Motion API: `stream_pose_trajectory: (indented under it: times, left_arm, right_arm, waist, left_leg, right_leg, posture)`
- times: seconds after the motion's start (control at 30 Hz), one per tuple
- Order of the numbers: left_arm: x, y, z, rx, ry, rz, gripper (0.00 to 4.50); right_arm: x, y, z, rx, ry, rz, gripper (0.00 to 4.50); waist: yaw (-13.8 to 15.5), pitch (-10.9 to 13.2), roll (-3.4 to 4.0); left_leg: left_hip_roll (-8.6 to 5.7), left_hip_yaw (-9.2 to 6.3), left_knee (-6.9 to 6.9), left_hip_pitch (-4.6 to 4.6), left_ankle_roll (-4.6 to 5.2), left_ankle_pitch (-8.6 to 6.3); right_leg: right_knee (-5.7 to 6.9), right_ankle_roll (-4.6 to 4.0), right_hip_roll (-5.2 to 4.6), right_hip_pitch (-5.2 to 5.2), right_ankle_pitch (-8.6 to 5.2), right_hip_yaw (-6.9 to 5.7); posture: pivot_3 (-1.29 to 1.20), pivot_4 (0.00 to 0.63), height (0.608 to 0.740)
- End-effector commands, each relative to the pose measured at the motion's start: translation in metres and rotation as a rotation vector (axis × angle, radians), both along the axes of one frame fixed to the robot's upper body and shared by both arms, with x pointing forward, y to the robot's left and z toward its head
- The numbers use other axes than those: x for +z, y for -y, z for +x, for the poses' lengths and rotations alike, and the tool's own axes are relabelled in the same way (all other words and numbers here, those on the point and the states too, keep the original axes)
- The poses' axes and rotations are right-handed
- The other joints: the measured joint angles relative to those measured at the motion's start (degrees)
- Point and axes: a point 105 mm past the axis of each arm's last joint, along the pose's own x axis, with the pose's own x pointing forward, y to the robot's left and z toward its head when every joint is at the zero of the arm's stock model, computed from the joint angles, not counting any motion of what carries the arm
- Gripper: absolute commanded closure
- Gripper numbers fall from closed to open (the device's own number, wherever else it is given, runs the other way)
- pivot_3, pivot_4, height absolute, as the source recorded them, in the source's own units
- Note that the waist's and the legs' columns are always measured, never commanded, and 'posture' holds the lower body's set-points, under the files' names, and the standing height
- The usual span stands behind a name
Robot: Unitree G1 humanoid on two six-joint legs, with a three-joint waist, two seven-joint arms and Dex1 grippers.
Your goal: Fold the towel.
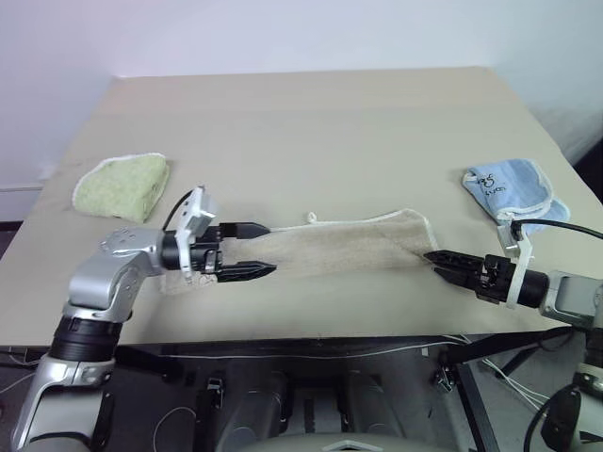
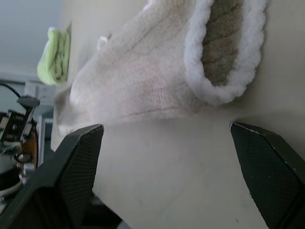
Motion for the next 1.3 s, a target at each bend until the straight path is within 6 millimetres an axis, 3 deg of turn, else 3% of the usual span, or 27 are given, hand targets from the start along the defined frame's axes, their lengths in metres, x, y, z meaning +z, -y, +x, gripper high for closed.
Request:
stream_pose_trajectory:
  times: [0.03,0.17,0.43,0.6,0.9,1.07,1.3]
  left_arm:
    - [0.009,0.013,-0.002,-0.045,-0.003,-0.020,0.00]
    - [0.011,0.021,-0.002,-0.067,-0.017,-0.032,0.00]
    - [-0.001,0.018,-0.005,-0.067,-0.018,0.007,0.00]
    - [-0.005,0.014,-0.006,-0.052,-0.019,0.019,0.00]
    - [-0.010,0.009,-0.006,-0.024,-0.018,0.028,0.00]
    - [-0.003,0.007,-0.004,0.003,-0.045,-0.040,0.00]
    - [-0.002,0.002,0.001,0.026,-0.050,-0.040,0.00]
  right_arm:
    - [0.000,0.005,0.011,-0.069,-0.007,0.018,0.02]
    - [0.004,0.008,0.025,-0.145,0.007,0.102,0.02]
    - [-0.005,0.000,0.025,-0.141,-0.020,0.108,0.02]
    - [-0.007,0.001,0.019,-0.114,-0.024,0.087,1.29]
    - [-0.002,0.011,0.027,-0.143,0.017,0.055,4.47]
    - [0.026,0.016,0.032,-0.140,0.109,0.065,4.47]
    - [0.022,0.074,0.020,-0.260,0.030,-0.075,4.47]
  waist:
    - [-0.26,0.00,0.00]
    - [0.03,0.00,0.00]
    - [-0.07,0.00,-0.01]
    - [0.18,0.00,0.00]
    - [0.24,-0.01,-0.01]
    - [0.40,0.01,0.02]
    - [0.62,0.03,0.05]
  left_leg:
    - [0.00,0.01,0.00,0.14,-0.09,-0.06]
    - [0.01,0.02,-0.05,0.55,-0.11,-0.08]
    - [0.03,0.01,-0.14,0.53,-0.09,-0.08]
    - [0.06,0.01,-0.16,0.53,-0.10,-0.08]
    - [0.06,0.00,-0.29,0.45,-0.02,-0.13]
    - [0.06,0.00,-0.25,0.43,0.00,-0.15]
    - [0.06,-0.05,-0.37,0.32,0.10,-0.20]
  right_leg:
    - [-0.04,-0.01,0.00,0.15,0.00,0.01]
    - [-0.13,-0.21,-0.01,0.60,-0.11,0.01]
    - [-0.29,0.00,-0.01,0.60,-0.01,-0.01]
    - [-0.30,-0.01,0.00,0.59,-0.01,-0.03]
    - [-0.63,0.00,0.00,0.61,0.00,-0.05]
    - [-0.74,0.00,-0.01,0.66,0.00,-0.05]
    - [-0.91,0.04,-0.02,0.59,0.02,-0.14]
  posture:
    - [0.00,0.150,0.740]
    - [0.00,0.150,0.740]
    - [0.00,0.150,0.740]
    - [0.00,0.150,0.740]
    - [0.00,0.150,0.740]
    - [0.00,0.150,0.740]
    - [0.00,0.150,0.740]
